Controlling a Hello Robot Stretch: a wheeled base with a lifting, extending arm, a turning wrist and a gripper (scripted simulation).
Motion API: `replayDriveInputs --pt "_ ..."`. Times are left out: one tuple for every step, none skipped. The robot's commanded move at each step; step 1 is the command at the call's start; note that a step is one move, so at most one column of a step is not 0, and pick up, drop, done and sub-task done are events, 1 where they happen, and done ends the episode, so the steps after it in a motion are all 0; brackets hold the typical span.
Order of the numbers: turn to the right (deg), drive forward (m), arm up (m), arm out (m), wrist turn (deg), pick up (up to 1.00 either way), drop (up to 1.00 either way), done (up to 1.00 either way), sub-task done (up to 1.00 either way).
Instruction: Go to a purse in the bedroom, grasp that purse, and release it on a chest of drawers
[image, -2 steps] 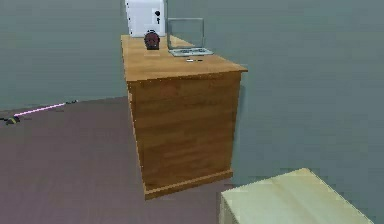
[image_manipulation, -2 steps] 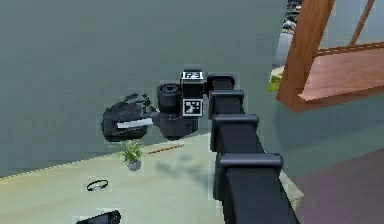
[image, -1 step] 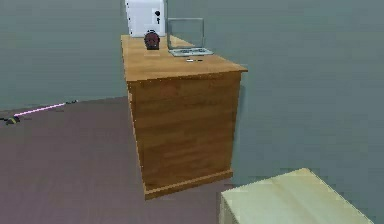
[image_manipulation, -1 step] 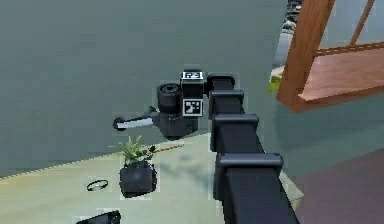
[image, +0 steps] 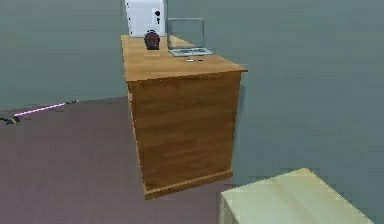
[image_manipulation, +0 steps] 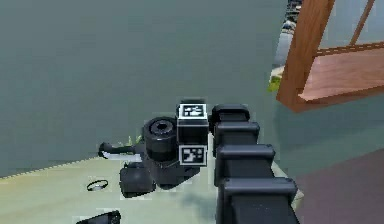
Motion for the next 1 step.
replayDriveInputs --pt "0.0 0.00 0.00 0.00 0.0 0.00 0.00 1.00 0.00"
